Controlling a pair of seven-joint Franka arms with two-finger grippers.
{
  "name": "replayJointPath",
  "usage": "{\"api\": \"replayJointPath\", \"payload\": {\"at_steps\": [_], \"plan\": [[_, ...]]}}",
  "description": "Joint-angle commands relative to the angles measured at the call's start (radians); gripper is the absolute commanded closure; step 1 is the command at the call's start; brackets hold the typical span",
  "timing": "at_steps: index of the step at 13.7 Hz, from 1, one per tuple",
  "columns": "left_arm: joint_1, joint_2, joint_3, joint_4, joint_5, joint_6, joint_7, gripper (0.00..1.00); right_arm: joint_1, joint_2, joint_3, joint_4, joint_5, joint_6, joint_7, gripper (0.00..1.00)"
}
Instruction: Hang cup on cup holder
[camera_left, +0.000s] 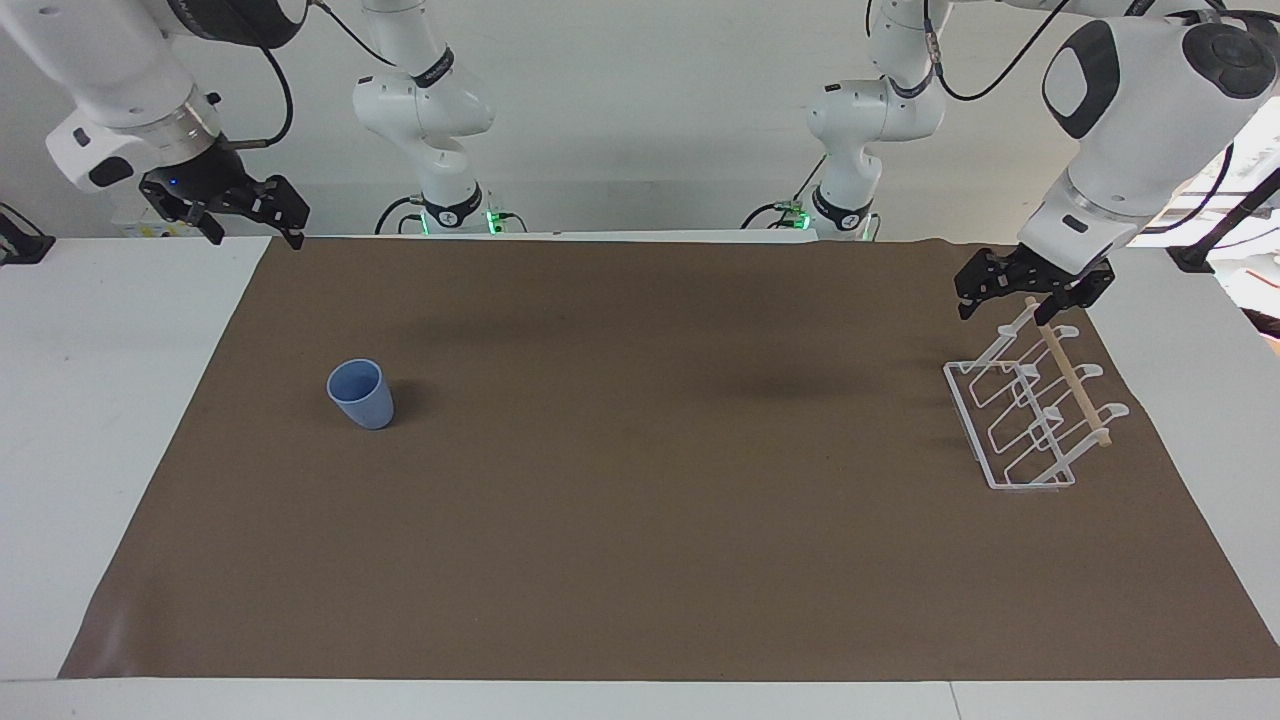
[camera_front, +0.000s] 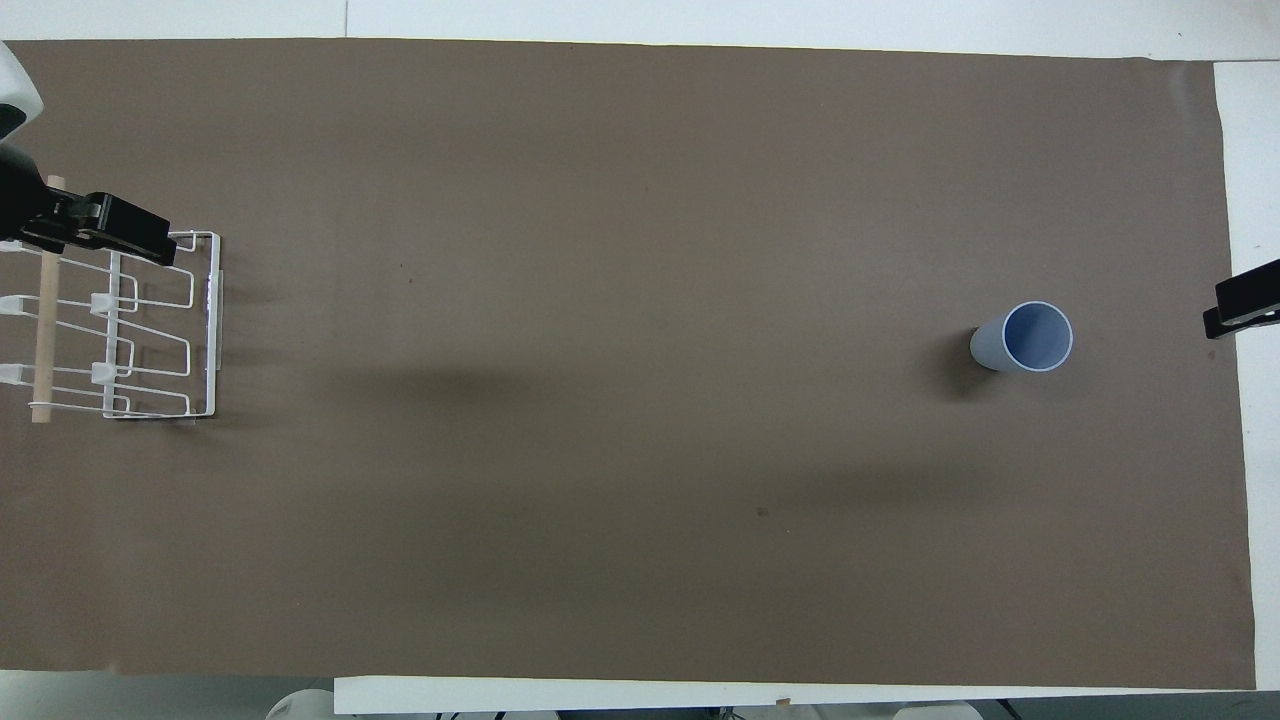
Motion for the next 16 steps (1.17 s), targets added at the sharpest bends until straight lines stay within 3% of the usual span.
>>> {"api": "replayJointPath", "payload": {"at_steps": [1,7,9,11,16], "plan": [[0.003,-0.004,0.000,-0.005,0.019,-0.004,-0.002,0.00,-0.004,-0.014,0.001,-0.009,0.005,0.007,-0.019,0.00],[0.030,-0.032,0.009,0.018,0.017,-0.013,-0.036,0.00,0.000,-0.022,-0.001,-0.044,0.004,0.039,-0.024,0.00],[0.036,-0.030,0.011,0.047,0.014,-0.060,-0.037,0.00,-0.009,-0.078,-0.001,-0.192,0.005,0.234,-0.051,0.00],[0.038,-0.021,0.012,0.088,-0.002,-0.088,-0.040,0.00,-0.025,-0.083,-0.005,-0.326,0.012,0.399,-0.102,0.00],[0.064,-0.047,0.021,0.072,0.002,-0.088,-0.036,0.00,-0.073,0.038,-0.007,-0.502,0.122,0.649,-0.160,0.00]]}}
